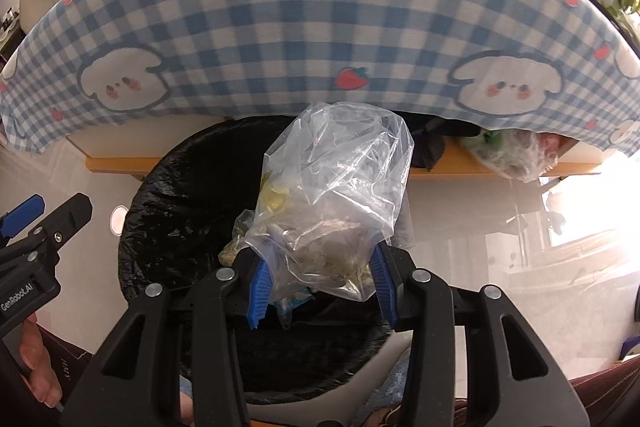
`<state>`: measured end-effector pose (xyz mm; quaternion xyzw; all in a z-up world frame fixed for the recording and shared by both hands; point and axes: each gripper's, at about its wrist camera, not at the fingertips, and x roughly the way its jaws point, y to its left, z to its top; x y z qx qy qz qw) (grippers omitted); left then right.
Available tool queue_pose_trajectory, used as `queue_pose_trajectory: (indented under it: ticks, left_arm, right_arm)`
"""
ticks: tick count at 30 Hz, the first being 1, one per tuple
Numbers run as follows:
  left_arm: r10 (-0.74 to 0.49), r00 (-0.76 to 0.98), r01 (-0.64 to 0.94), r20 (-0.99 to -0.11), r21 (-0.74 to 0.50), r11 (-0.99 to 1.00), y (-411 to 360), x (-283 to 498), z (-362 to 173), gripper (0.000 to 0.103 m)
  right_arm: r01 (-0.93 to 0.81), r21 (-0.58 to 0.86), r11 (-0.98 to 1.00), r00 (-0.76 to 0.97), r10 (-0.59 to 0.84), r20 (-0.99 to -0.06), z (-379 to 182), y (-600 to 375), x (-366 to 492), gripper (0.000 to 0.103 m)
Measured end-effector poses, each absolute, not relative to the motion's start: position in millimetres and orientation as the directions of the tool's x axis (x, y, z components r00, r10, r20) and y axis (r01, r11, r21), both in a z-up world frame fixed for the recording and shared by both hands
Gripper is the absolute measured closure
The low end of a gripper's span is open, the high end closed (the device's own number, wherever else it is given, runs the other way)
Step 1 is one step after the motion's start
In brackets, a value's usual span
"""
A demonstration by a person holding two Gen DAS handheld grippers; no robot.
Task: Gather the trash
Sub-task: 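Open the left tool to drop the red net while the right tool drops the plastic bag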
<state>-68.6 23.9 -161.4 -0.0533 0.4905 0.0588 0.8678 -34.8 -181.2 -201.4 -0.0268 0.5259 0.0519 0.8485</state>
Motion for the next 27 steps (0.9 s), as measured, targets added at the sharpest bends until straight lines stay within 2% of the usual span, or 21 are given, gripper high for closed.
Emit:
queue_pose_trajectory:
  ticks: [14,18,20,27]
  left_arm:
    - [0.091,0.520,-0.206,-0.849,-0.022,0.978,47,-76,-156,0.006]
    - [0.114,0.512,-0.210,-0.851,0.004,0.978,48,-76,-160,0.006]
    - [0.116,0.510,-0.214,-0.852,0.005,0.977,49,-75,-162,0.006]
    - [0.125,0.509,-0.199,-0.852,0.025,0.980,46,-74,-164,0.006]
  right_arm:
    - [-0.204,0.038,0.978,0.429,0.124,-0.895,-204,-135,-35,0.058]
    - [-0.209,0.031,0.977,0.434,0.121,-0.893,-205,-128,-35,0.050]
    - [-0.209,0.026,0.978,0.441,0.118,-0.890,-203,-126,-35,0.041]
    - [-0.170,0.011,0.985,0.472,0.091,-0.877,-190,-138,-33,0.022]
